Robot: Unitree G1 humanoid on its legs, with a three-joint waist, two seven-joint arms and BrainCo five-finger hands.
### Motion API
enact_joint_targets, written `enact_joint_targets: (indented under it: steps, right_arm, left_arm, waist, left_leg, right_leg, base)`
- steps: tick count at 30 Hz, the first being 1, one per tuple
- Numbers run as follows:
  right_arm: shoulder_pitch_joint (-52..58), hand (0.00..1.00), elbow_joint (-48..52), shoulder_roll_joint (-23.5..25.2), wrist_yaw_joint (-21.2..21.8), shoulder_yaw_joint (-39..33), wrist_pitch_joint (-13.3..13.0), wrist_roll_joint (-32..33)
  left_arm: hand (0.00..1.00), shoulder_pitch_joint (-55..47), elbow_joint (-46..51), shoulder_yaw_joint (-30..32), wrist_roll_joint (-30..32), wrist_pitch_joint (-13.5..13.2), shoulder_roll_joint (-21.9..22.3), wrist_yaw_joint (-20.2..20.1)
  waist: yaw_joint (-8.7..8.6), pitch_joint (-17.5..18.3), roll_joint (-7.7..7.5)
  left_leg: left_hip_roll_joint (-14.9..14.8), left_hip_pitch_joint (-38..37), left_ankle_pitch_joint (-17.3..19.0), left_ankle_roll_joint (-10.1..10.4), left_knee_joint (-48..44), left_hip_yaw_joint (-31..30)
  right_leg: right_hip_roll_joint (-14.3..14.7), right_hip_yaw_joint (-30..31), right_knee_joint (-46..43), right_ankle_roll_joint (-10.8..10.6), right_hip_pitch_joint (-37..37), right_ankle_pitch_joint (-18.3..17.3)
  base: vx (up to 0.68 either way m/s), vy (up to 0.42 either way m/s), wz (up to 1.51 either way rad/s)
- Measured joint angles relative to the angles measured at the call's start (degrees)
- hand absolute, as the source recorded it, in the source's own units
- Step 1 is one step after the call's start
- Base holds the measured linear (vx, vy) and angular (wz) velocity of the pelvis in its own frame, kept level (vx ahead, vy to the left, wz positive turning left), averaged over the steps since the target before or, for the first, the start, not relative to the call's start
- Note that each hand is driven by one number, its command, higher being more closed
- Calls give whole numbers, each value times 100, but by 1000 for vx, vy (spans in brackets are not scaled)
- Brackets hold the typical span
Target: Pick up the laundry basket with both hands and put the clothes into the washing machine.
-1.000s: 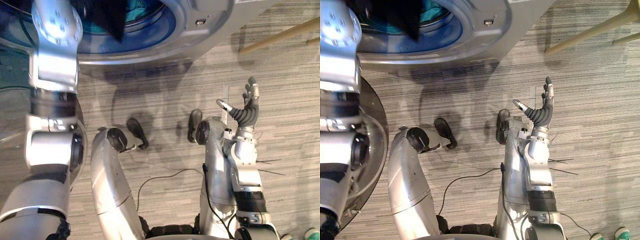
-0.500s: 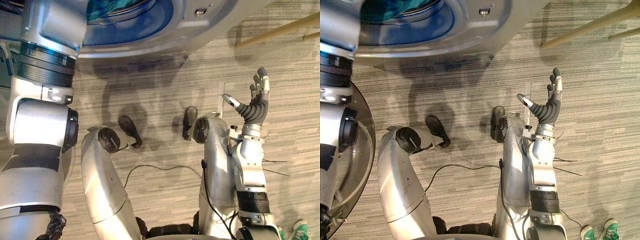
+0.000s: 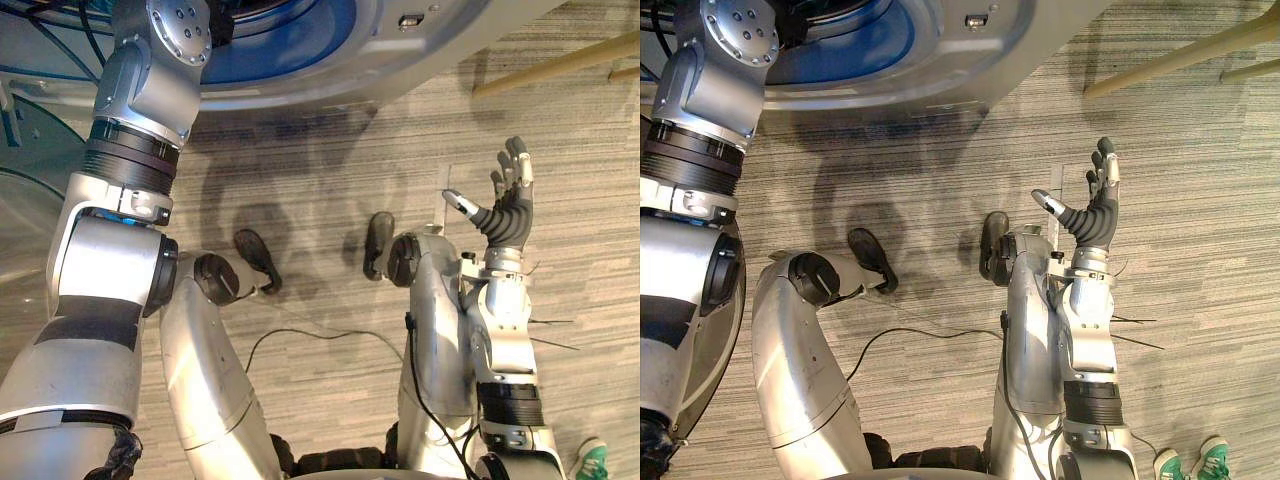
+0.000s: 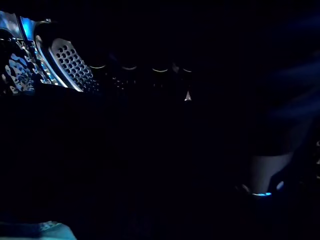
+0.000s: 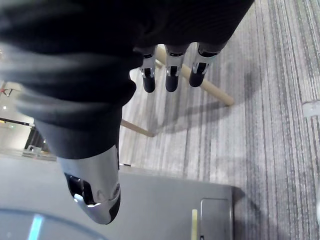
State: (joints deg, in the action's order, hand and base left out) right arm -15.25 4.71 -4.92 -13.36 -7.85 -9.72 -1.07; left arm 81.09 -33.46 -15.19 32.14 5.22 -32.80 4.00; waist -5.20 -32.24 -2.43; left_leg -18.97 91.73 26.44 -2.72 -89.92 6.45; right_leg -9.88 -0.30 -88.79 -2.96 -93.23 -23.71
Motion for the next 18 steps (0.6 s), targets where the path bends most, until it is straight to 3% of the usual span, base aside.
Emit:
enact_joint_targets:
  steps: [6,11,13,16,18]
  right_arm:
    - [33,0,-123,16,1,207,-4,-80]
    - [316,0,-200,172,26,355,7,-213]
    - [383,0,-238,221,7,349,24,-311]
    - [498,0,-253,231,-40,359,27,-429]
    - [783,0,-310,230,-54,324,29,-448]
  left_arm:
    - [0,-647,487,599,-7,82,-40,247]
    - [0,-1828,1309,1450,-311,129,85,331]
    - [0,-2367,1696,1876,-578,126,377,660]
    - [0,-3645,2306,2279,-1038,23,1192,1273]
    - [0,-4878,2496,2305,-1671,-203,2045,1431]
  waist:
    - [55,2,4]
    - [178,20,16]
    - [279,41,31]
    - [323,86,25]
    - [392,495,29]
  left_leg:
    - [16,-134,-51,86,88,-111]
    - [102,-801,-311,285,863,-105]
    - [111,-1108,-416,368,1189,-142]
    - [163,-1857,-532,500,1776,-147]
    - [212,-2355,-631,580,2319,-99]
  right_leg:
    - [-15,-110,49,67,209,-47]
    - [-24,-317,685,143,894,-4]
    - [-12,-464,995,231,1251,48]
    - [5,-633,1510,248,2032,56]
    - [15,-750,1989,277,2535,74]
  base:
    - [15,-18,4]
    - [41,-74,12]
    - [46,-70,8]
    - [77,-89,15]
    - [85,-74,14]
